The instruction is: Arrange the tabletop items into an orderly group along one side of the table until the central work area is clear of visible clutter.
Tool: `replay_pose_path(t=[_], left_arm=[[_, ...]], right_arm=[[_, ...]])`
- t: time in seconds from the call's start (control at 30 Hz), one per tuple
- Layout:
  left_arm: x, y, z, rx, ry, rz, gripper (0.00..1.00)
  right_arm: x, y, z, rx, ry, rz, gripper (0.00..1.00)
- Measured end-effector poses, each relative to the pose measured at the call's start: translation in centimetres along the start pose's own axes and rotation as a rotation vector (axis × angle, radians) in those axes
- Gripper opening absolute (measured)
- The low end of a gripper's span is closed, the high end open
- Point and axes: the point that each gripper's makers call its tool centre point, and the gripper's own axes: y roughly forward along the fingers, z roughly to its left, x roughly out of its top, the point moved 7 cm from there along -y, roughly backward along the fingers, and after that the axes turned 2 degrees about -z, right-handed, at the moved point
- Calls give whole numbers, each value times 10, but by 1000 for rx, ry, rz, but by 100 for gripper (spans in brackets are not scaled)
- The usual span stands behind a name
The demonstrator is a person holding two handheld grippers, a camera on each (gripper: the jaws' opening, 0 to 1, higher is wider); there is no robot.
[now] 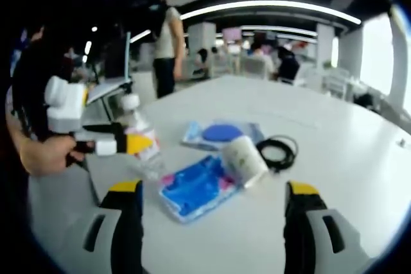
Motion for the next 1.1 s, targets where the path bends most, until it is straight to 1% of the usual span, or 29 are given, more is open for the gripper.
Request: replay_pose_path(t=[0.17,0.33,0.37,0.4,0.43,0.47,0.5,0.57,0.6,0.67,0.7,0.77,0.87,0.93,1.1], left_arm=[[-2,-2,-3,-2,17,7,38],[-2,-2,-3,-4,11,2,39],[-3,-2,-3,-4,11,9,39],[-5,-2,-3,-5,8,9,43],[-5,-3,-3,-1,19,1,45],[-3,-3,-2,11,69,-14,47],[-2,-3,-3,10,87,-29,49],[-1,-3,-3,0,78,-38,50],[0,-1,-3,-6,59,-46,51],[-1,0,-2,-3,58,-48,52],[-2,1,-1,-2,59,-49,52],[-3,4,-1,-10,87,-46,51],[-3,4,-1,-17,73,-53,48],[-2,5,-1,-18,79,-57,42],[-1,7,-1,-19,72,-56,40]], right_arm=[[-1,-2,2,4,0,-1,88],[0,-4,2,2,-1,-12,89],[0,-4,2,2,0,-12,89],[0,-4,2,0,-1,-11,89],[0,-4,1,-1,-3,-10,89],[0,-4,1,-2,-4,-9,89],[0,-5,2,-1,-3,-9,89],[1,-5,2,-1,-4,-10,89],[1,-5,2,-2,-5,-10,89],[1,-5,2,-1,-4,-11,89],[1,-5,2,-1,-2,-13,89],[1,-5,3,-1,-2,-10,89],[0,-4,4,3,-3,-4,89],[0,-4,4,3,-4,-1,89],[1,-4,2,2,0,-8,89]])
